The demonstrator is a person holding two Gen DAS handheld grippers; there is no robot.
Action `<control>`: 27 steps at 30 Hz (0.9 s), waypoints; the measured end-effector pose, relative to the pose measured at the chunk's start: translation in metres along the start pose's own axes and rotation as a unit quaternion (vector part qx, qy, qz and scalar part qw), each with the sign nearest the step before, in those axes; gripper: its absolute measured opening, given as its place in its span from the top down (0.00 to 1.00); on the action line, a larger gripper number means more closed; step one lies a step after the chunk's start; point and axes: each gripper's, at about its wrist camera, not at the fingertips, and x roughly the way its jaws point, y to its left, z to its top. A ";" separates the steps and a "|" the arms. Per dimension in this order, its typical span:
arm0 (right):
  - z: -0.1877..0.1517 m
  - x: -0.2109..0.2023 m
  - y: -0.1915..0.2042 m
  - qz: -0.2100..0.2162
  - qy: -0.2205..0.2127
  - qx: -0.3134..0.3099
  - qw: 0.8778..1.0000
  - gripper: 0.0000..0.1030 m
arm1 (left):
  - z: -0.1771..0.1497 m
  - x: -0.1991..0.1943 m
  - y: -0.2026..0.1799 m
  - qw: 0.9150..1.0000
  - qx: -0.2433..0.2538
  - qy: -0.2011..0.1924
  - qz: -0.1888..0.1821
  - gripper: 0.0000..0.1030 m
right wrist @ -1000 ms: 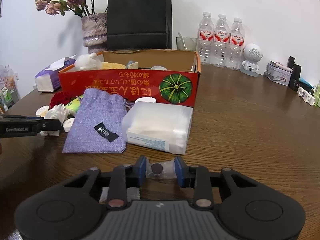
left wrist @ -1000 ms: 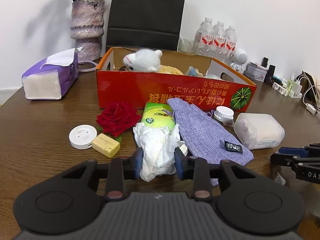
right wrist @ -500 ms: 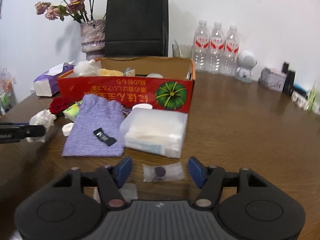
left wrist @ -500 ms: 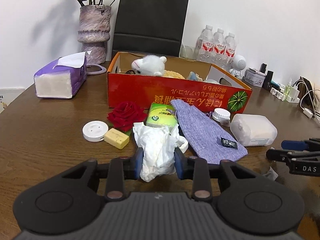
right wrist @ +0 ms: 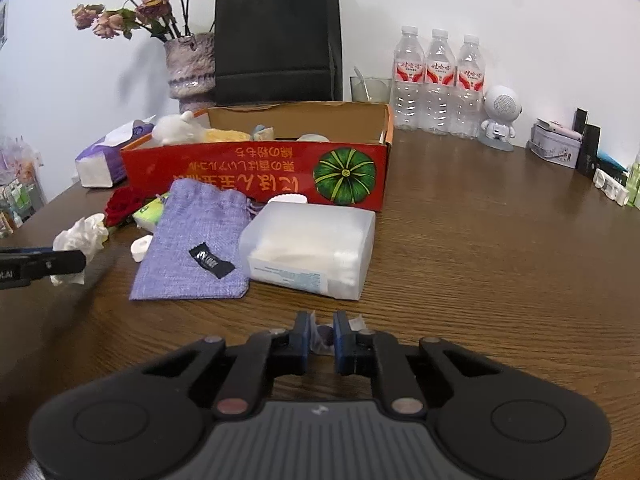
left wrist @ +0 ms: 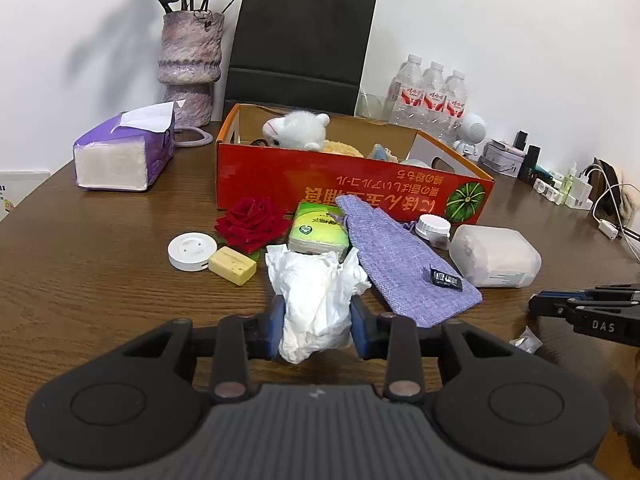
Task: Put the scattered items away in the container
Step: 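Carry the tissue into the box and open the left gripper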
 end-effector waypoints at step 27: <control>0.116 -0.010 0.019 0.036 -0.145 -0.010 0.989 0.97 | 0.100 0.008 -0.021 0.992 0.006 -0.119 -0.035 0.66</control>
